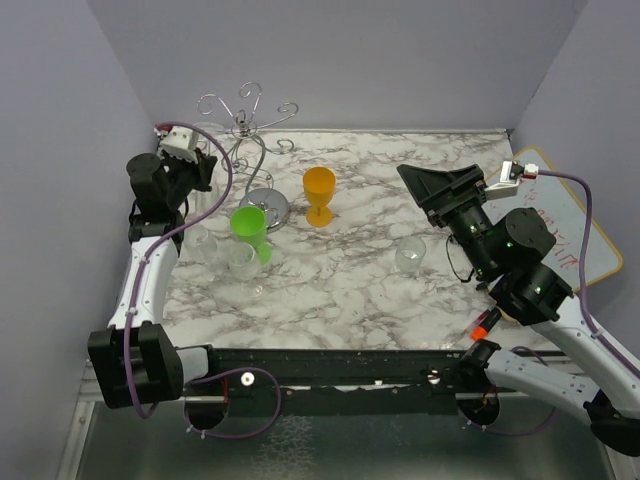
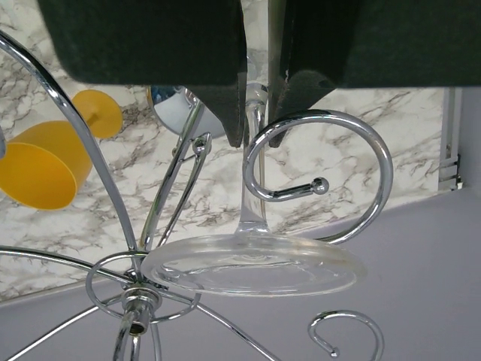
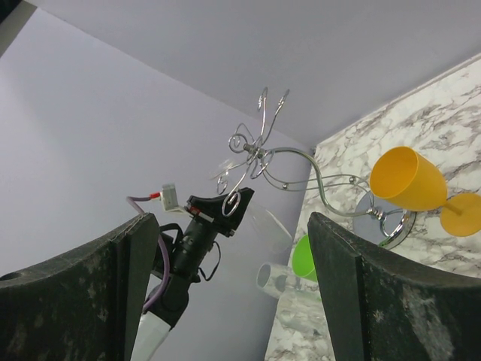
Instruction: Place the wine glass upside down on the wine glass rack
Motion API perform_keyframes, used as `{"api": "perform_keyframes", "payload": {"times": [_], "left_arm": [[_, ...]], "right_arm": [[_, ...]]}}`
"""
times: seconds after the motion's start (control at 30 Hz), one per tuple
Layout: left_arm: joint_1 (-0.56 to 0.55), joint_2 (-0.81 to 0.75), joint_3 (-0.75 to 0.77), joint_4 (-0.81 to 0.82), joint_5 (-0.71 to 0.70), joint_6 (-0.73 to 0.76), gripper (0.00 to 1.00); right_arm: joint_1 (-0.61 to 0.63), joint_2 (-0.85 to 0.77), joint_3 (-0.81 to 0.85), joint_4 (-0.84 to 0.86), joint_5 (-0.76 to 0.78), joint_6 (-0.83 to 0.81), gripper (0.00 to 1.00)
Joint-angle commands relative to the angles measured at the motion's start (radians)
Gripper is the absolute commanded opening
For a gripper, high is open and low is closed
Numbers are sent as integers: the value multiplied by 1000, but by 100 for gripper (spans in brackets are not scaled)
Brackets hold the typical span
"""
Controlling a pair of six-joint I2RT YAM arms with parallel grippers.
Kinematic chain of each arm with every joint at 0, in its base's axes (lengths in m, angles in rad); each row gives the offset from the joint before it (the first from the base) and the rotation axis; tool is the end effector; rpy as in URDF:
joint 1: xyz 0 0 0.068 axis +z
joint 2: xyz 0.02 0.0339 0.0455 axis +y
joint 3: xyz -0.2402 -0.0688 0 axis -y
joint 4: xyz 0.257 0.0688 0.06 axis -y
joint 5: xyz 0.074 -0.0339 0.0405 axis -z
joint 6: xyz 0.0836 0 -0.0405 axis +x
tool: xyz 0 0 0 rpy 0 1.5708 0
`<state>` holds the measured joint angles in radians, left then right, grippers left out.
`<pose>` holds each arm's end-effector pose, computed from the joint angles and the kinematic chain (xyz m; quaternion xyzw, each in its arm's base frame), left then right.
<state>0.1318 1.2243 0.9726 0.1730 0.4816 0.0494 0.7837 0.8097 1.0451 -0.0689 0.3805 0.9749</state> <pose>0.3520 0.0076 0.3219 0.1324 0.7193 -0.1148 0.6723 0.1917 0.1473 0.4308 0.2043 0.6175 0.4996 0.5721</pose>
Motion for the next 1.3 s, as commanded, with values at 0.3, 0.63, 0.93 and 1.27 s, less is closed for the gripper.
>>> {"api": "perform_keyframes", "payload": {"times": [0.3,0.63,0.93,1.27], "left_arm": [[9,35,-10,113,-122,-69,0],[9,-42,-109,194,-232,-111,0],[9,-88,-163,249,-147,-100,0],[9,-119,-215,288,-53,11,0]], "right_arm": [[-3,-5,-13,14,18,-1,84],[-3,-1,-9,13,12,1,84],[-3,2,-11,17,-6,4,84],[-3,8,-9,23,-3,-5,84]]}}
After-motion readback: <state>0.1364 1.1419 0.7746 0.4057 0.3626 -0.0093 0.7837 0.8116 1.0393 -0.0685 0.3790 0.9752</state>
